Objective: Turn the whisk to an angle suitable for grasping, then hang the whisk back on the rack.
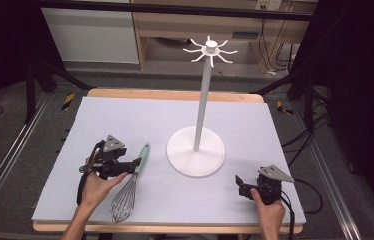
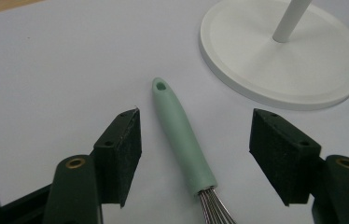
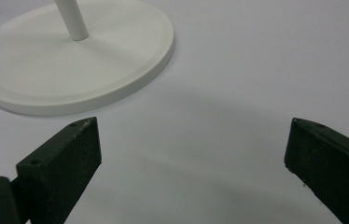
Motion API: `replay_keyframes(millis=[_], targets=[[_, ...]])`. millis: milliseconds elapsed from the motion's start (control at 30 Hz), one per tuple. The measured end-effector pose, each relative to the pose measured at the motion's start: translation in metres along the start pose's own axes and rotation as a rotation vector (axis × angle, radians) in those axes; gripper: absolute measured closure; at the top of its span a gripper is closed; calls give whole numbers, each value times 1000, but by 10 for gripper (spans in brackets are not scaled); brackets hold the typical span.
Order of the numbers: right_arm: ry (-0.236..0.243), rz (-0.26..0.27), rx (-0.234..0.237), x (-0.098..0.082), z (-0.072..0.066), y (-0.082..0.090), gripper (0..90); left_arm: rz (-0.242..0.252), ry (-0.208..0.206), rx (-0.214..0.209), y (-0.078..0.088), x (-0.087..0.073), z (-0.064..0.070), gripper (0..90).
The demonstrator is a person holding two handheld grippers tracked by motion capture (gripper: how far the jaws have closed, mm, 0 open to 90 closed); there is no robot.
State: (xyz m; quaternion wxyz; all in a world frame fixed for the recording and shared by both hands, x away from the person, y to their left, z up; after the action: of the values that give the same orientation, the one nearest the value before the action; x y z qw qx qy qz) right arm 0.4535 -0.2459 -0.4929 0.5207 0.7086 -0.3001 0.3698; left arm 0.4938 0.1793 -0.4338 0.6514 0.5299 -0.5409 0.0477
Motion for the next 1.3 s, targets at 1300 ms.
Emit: replay_keyframes(millis=[1300], targets=[[-1, -37, -5, -3, 0, -3, 44, -195, -9, 7, -33, -9, 1, 381]])
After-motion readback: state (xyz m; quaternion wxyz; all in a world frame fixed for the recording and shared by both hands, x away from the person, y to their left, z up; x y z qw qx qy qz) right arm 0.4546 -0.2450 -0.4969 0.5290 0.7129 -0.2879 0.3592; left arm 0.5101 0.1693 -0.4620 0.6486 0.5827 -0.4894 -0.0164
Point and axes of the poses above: each handheld gripper's, and its own axes: y roughly backward along the jaws, x roughly out of its top, z roughly to its right, the point moved 4 cm from there along -y, roughly forward along the jaws, and after that the axes turned 12 degrees about -y, right-handed, at the moved point
